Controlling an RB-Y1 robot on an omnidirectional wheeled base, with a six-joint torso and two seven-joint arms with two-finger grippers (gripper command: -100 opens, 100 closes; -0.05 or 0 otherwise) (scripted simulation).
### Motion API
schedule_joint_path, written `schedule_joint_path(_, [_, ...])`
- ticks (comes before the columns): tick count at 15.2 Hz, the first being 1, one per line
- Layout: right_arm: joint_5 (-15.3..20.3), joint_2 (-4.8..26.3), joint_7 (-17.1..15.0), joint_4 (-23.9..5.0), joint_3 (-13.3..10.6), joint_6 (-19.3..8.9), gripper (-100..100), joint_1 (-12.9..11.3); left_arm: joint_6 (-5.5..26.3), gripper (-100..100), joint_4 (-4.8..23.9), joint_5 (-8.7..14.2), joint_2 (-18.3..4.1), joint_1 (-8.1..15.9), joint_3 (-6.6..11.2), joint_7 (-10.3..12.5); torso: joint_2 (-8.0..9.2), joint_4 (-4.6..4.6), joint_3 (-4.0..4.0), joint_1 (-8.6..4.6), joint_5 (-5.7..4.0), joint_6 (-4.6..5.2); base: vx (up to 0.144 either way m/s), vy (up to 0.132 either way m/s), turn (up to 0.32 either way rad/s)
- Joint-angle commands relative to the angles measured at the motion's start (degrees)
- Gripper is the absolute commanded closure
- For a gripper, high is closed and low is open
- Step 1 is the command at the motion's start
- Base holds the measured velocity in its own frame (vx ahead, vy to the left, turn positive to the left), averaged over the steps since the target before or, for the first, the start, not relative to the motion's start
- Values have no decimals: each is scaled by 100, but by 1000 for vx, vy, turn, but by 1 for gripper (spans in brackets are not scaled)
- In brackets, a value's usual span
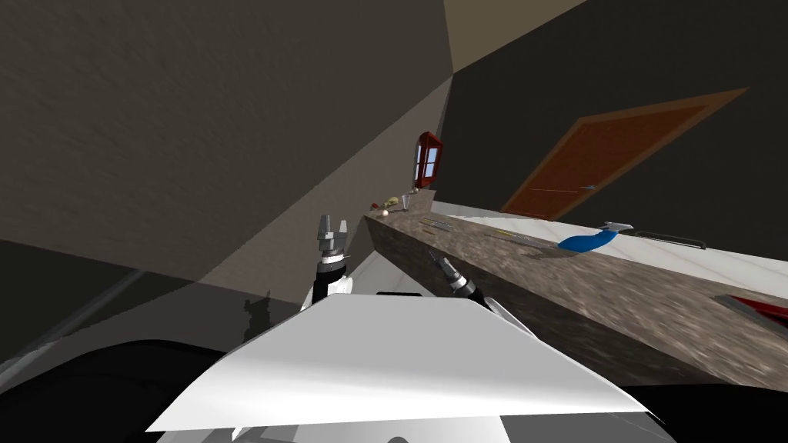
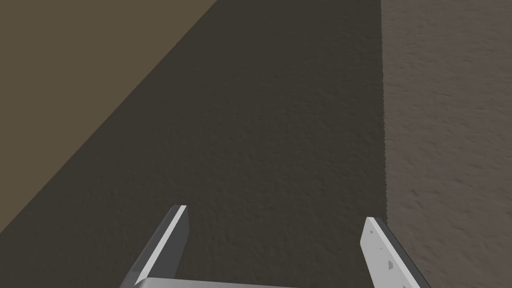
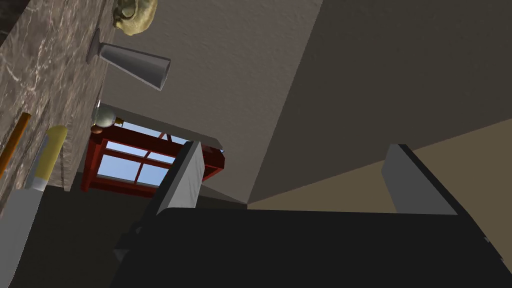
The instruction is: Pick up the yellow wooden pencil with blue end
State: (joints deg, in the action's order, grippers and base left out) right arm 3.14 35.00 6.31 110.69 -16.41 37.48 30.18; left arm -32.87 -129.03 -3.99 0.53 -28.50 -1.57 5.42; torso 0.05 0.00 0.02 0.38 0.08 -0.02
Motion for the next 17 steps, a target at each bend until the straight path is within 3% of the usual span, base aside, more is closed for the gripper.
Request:
schedule_joint_path(1, [68,286,10,-142,-120,35,-100,36,0,0,0,0,0,0,0,0,0,0,0,0,0,0,-1,105,99])
schedule_joint_path(2, [68,334,10,-142,-120,35,-100,36,0,0,0,0,0,0,0,0,-1,0,0,2,1,0,-9,70,34])
schedule_joint_path(3, [160,493,12,-380,-285,90,-100,70,0,0,0,0,0,0,0,0,1,0,0,-5,1,2,-20,90,107])
schedule_joint_path(5, [160,702,12,-380,-285,90,-100,70,0,0,0,0,0,0,0,0,5,1,3,0,1,1,-10,87,76])
schedule_joint_path(6, [255,846,15,-624,-454,147,-100,103,0,0,0,0,0,0,0,0,3,1,2,-6,1,2,-7,92,101])
schedule_joint_path(8, [255,1071,15,-624,-454,147,-100,103,0,0,0,0,0,0,0,0,2,1,1,-1,1,0,2,84,76])
schedule_joint_path(9, [352,1232,18,-872,-627,204,-100,135,0,0,0,0,0,0,0,0,-1,0,0,-7,0,1,2,87,101])
schedule_joint_path(11, [352,1442,18,-872,-627,204,-100,135,0,0,0,0,0,0,0,0,0,0,0,0,1,0,-1,91,79])
schedule_joint_path(12, [450,1586,21,-1122,-801,261,-100,166,0,0,0,0,0,0,0,0,0,0,0,-5,1,2,8,78,104])
schedule_joint_path(15, [450,1811,21,-1122,-801,261,-100,166,0,0,0,0,0,0,1,0,-4,0,-2,-8,1,1,12,69,57])
schedule_joint_path(16, [550,2012,24,-1375,-977,318,-100,195,0,0,0,0,-1,-1,1,0,-3,0,-2,-15,-1,2,10,73,133])
schedule_joint_path(17, [550,2149,24,-1375,-977,318,-100,195,0,0,0,0,0,0,0,0,-4,0,-2,-12,-1,-1,10,89,141])
